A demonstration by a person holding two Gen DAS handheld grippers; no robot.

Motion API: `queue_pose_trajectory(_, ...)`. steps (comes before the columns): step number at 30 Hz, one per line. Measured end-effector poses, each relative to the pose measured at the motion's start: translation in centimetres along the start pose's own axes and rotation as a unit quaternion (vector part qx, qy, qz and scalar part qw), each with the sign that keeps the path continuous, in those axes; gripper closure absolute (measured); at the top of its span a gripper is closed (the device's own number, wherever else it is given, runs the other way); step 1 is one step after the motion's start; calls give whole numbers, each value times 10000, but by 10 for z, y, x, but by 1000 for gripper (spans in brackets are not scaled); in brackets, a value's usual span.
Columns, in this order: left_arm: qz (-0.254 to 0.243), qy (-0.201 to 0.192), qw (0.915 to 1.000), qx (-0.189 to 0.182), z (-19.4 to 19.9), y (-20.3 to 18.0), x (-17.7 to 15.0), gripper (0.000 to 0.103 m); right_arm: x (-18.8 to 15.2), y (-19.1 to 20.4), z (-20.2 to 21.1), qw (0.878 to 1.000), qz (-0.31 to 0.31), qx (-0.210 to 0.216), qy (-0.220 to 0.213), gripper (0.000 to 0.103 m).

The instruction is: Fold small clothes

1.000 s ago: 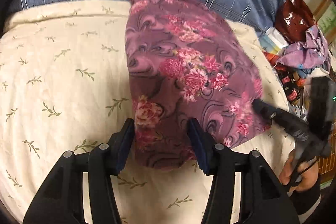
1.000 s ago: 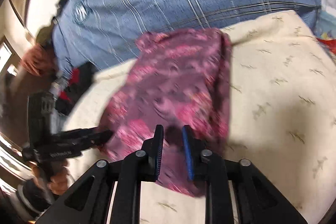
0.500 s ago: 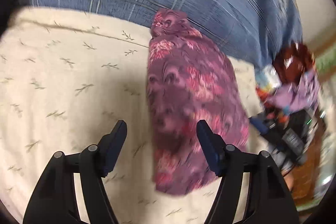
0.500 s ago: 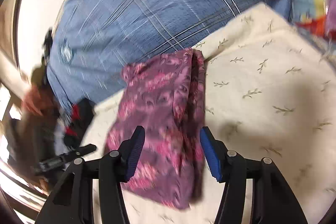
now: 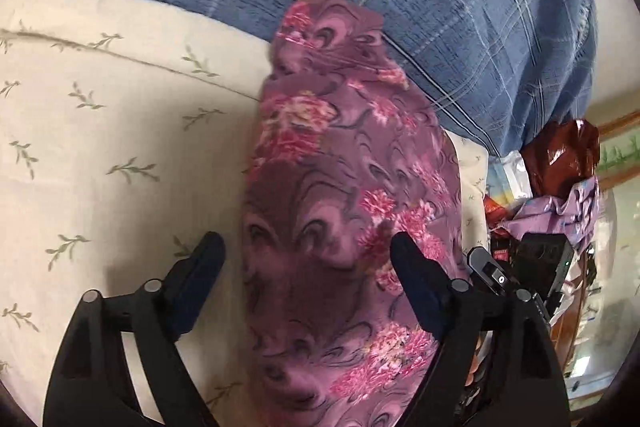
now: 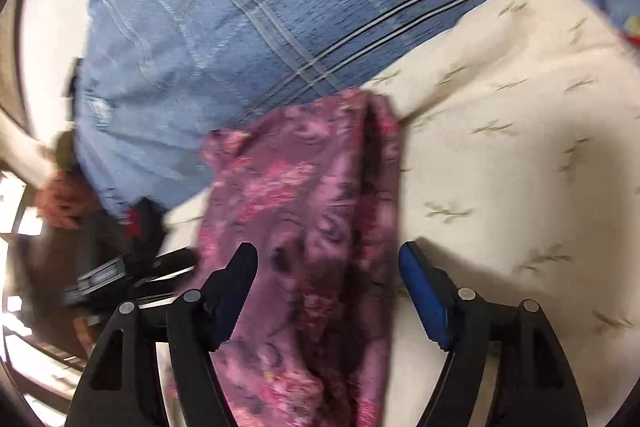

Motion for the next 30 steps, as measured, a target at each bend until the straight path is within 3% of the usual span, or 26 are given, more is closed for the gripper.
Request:
queue_pose_trajectory(2, -238, 6, 9997, -58, -2, -11, -6, 17, -5, 3, -6, 9997, 187, 51, 162, 36)
queue_pose_trajectory(3, -346, -21, 9994, -49, -3, -16, -10, 17, -6, 2, -10, 9991, 358, -150, 186, 46)
queue_pose_trajectory(5, -420, -134, 9989, 135, -3, -19, -12, 24, -3, 0, -15, 9987, 408, -272, 119, 55)
queue_pose_trajectory(7, -316, -286, 9987, 288, 1, -16, -11, 53, -2, -2, -15, 9983, 403, -412, -11, 68)
queue_pose_trajectory(9, -168, -371, 9990, 206, 9, -13, -10, 73, -3, 3, -10, 9971, 500, -555, -124, 77)
queue_pose_trajectory(10, -134, -413, 9990, 136, 17, -12, -11, 77, -3, 9, -7, 9964, 534, -626, -198, 81)
queue_pose_trajectory(14, -246, -557, 9981, 116, 47, -15, -25, 78, -3, 34, 6, 9953, 613, -638, -384, 83)
queue_pose_trajectory(19, -151, -581, 9980, -201, 93, -8, -57, 79, -20, 82, 25, 9956, 697, -375, -492, 83)
queue_pose_trajectory(25, 93, -582, 9972, -449, 157, 16, -92, 79, -65, 143, 36, 9972, 604, 121, -431, 83)
queue_pose_trajectory(30, 144, -540, 9980, -287, 176, 45, -118, 78, -107, 170, 33, 9981, 220, 498, -286, 83)
Point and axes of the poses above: each gripper's, at about its wrist camera, not at the fingertips, and z roughly against the way its jaws point, y to its left, x to its top, the point moved 10 cm from there along -z, roughly the way its jaws point, and after that the axes turned 11 degrees about x, right-handed, at the moved point
